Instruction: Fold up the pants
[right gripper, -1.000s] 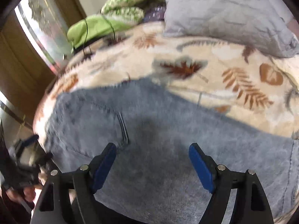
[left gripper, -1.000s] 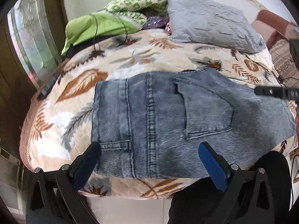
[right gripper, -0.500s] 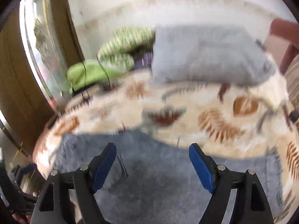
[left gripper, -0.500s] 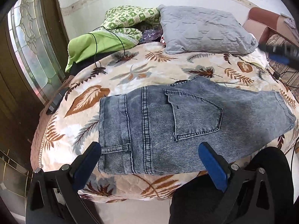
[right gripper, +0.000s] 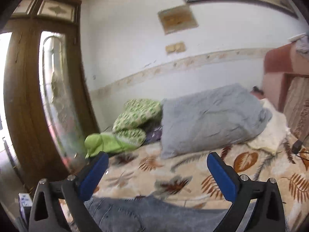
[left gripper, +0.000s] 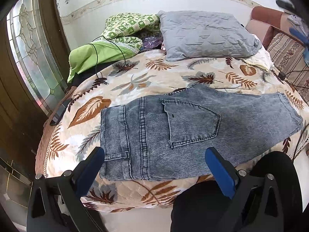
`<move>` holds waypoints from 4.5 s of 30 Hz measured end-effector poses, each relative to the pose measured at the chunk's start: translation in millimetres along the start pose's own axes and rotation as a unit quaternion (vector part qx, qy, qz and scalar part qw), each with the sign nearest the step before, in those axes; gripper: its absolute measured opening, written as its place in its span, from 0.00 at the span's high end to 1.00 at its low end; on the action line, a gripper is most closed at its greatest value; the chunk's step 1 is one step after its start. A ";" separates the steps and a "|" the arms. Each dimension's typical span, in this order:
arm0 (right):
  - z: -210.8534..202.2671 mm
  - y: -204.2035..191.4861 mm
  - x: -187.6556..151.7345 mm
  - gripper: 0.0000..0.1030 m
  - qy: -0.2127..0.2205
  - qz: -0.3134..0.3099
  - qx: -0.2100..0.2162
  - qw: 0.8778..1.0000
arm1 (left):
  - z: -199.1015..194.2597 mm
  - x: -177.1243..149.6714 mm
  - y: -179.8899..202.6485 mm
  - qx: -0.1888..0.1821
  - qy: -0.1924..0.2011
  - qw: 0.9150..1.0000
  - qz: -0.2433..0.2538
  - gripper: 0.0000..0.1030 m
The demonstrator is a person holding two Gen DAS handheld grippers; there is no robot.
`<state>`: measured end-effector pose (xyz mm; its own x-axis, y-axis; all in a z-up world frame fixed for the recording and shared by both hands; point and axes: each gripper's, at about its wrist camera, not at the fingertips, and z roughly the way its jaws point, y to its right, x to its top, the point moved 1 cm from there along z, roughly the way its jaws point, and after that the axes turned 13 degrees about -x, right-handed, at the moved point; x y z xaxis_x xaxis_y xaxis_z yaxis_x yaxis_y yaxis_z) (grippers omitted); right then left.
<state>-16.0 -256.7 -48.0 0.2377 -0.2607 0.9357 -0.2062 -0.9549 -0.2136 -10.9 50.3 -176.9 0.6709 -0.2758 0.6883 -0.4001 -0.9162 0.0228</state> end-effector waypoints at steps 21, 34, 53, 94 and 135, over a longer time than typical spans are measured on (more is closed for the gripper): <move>90.3 10.8 -94.8 0.00 -0.303 -0.080 -0.032 0.949 | 21.6 -2.5 -6.6 0.010 -0.027 1.000 -0.013 0.00; 101.8 -31.3 -129.1 0.00 -0.353 -0.168 -0.020 0.920 | 23.3 -4.9 -24.5 0.014 -0.025 0.999 -0.034 0.00; 124.1 -66.3 -151.9 0.00 -0.396 -0.201 -0.019 0.896 | 49.2 -29.6 -54.4 0.034 -0.076 0.994 -0.064 0.00; 153.1 -69.1 -176.3 0.48 -0.442 -0.157 0.013 0.883 | 73.3 -43.2 -73.5 0.010 -0.121 0.987 -0.103 0.00; 265.9 -113.2 -173.6 0.79 -0.392 -0.329 0.110 0.852 | 100.8 -40.8 -92.8 -0.010 -0.140 0.984 -0.112 0.00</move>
<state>218.4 -141.2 -260.9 0.8112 0.4094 0.4176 0.3795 -0.9118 0.1566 61.8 117.3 -280.2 0.8884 -0.1391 0.4375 -0.2323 -0.9582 0.1670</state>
